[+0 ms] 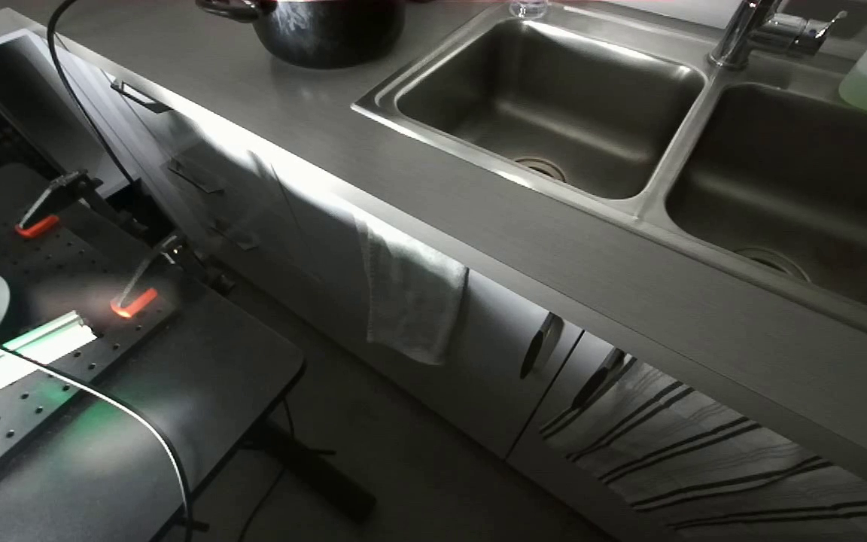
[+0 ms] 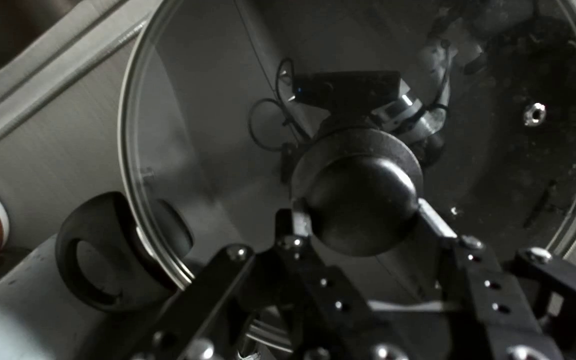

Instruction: Remove the lid from the pot

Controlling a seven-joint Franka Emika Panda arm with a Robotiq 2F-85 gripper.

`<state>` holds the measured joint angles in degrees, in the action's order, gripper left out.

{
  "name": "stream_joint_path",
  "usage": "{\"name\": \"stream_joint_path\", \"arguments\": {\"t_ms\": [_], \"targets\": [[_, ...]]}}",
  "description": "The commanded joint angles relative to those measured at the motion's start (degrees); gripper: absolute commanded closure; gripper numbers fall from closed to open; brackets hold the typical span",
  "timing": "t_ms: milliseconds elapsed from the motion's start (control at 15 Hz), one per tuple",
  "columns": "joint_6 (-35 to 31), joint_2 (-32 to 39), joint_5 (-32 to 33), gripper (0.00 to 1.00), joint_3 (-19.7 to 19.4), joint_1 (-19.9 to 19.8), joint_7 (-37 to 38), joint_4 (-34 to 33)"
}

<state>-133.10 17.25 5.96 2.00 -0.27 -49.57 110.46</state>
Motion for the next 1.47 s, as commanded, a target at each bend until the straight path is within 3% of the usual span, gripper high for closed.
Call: {"name": "stream_joint_path", "arguments": {"t_ms": [0, 1000, 1400], "targets": [[-1.0, -0.6, 0.7, 0.75, 1.0, -0.8, -1.2, 0.0], [-3.3, -10.8, -0.3, 0.75, 2.5, -0.1, -6.0, 8.2], [-2.6, -13.7, 0.8, 0.75, 3.9, 2.4, -7.8, 11.1]]}}
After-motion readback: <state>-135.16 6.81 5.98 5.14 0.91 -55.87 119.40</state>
